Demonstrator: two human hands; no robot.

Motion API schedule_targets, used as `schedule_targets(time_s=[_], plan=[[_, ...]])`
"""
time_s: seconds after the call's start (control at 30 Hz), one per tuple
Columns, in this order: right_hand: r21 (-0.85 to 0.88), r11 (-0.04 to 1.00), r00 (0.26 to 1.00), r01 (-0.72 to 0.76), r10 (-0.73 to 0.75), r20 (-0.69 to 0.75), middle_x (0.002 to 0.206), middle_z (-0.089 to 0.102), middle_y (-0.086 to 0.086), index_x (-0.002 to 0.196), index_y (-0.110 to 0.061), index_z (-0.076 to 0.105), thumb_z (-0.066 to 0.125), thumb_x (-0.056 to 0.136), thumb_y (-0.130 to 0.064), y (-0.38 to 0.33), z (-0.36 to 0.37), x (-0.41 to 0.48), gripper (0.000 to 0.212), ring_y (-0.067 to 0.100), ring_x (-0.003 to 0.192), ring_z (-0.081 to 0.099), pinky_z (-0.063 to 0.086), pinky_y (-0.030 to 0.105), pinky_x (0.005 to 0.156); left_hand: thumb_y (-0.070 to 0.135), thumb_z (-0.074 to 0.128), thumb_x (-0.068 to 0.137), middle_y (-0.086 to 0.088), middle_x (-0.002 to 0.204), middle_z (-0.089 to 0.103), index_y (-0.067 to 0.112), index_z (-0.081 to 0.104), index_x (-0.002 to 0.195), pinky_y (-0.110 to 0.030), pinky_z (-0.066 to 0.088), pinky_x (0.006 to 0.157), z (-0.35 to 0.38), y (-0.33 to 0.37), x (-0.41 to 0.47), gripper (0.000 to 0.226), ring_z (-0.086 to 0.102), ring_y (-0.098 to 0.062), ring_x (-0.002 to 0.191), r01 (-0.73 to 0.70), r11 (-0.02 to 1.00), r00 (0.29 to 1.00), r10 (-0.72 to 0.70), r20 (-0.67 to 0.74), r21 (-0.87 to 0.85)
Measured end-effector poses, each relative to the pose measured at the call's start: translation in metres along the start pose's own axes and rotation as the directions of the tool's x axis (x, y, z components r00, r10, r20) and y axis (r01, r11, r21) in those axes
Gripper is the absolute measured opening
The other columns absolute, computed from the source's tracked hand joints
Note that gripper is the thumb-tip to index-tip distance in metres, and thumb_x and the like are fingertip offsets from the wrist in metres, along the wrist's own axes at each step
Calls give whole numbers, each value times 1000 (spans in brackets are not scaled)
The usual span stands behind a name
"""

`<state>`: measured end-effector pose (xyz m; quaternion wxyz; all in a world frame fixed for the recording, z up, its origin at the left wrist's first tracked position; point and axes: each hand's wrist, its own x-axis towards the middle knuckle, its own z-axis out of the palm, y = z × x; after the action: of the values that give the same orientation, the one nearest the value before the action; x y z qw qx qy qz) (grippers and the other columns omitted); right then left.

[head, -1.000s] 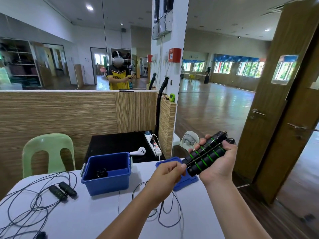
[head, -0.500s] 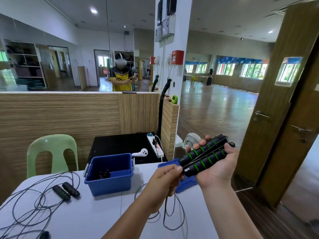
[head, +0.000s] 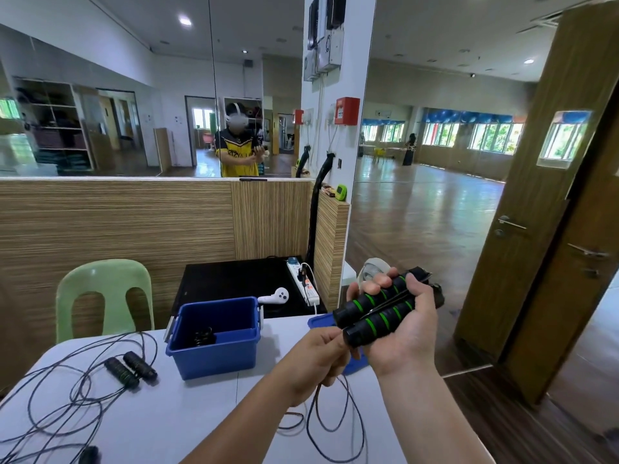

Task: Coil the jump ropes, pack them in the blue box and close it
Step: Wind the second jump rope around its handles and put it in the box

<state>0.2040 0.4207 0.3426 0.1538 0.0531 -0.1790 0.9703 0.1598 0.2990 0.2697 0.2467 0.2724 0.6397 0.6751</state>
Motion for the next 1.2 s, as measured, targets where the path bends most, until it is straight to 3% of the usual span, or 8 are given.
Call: schedule_targets(time_s=[0.23, 0.43, 0.57, 0.73, 0.87, 1.0, 1.1, 1.2], plan=[[-141, 989, 999, -36, 35, -10, 73, 50, 0, 88, -17, 53, 58, 88, -25, 2, -9, -9, 10, 17, 64, 53, 53, 44, 91, 10, 56, 99, 3, 59, 38, 18, 59, 72, -27, 21, 51, -33, 26, 17, 29, 27, -11, 52, 106, 905, 990, -137, 45, 412], [-244, 969, 992, -25, -7, -129, 74, 51, 5, 85, -11, 54, 56, 96, -15, 12, -35, -13, 12, 23, 65, 54, 52, 45, 81, 41, 63, 99, -1, 75, 55, 17, 62, 79, -34, 38, 67, -44, 63, 42, 31, 48, -16, 72, -4, 426, 986, -149, 74, 905], [-307, 950, 975, 53, -115, -188, 70, 53, 7, 82, -7, 54, 52, 100, -9, 16, -35, -15, 18, 23, 62, 55, 52, 45, 77, 41, 64, 98, -7, 78, 56, 3, 68, 88, -33, 37, 65, -34, 73, 46, 40, 47, -19, 71, 37, 351, 991, -136, 12, 936], [-342, 938, 926, 50, -172, -335, 70, 56, 7, 81, -7, 54, 58, 98, -9, 14, -42, -9, 18, 22, 60, 57, 54, 41, 70, 25, 57, 101, -5, 77, 60, 3, 73, 91, -29, 38, 61, -20, 76, 46, 30, 49, -17, 67, 119, 489, 991, -108, -75, 864], [-372, 926, 898, 56, -210, -386, 65, 58, 6, 79, -7, 55, 59, 98, -10, 14, -46, -9, 20, 22, 60, 60, 54, 41, 68, 7, 41, 106, -11, 104, 61, -4, 68, 112, -31, 31, 63, -7, 82, 37, 30, 48, -22, 90, 44, 353, 998, -63, -24, 935], [-360, 931, 880, 64, -222, -419, 62, 59, 10, 78, -4, 54, 58, 97, -12, 14, -38, -9, 22, 24, 53, 61, 56, 40, 60, 8, 40, 106, -18, 118, 62, -3, 64, 117, -35, 39, 85, 6, 85, 34, 29, 55, -33, 113, -41, 183, 998, -32, 47, 982], [-360, 930, 862, 73, -240, -446, 54, 61, 8, 77, -4, 53, 57, 99, -12, 10, -32, -9, 23, 20, 47, 62, 53, 33, 53, 12, 37, 108, -19, 120, 62, -2, 62, 121, -43, 45, 92, 18, 82, 26, 32, 57, -35, 112, -33, 114, 999, 9, 32, 993], [-314, 945, 862, 93, -234, -450, 61, 62, 8, 79, -3, 53, 56, 100, -12, 7, -27, -6, 23, 21, 57, 65, 56, 31, 55, 14, 34, 109, -19, 110, 65, 0, 62, 113, -36, 41, 76, 33, 79, 15, 32, 60, -35, 101, -1, 114, 997, 81, -9, 993]])
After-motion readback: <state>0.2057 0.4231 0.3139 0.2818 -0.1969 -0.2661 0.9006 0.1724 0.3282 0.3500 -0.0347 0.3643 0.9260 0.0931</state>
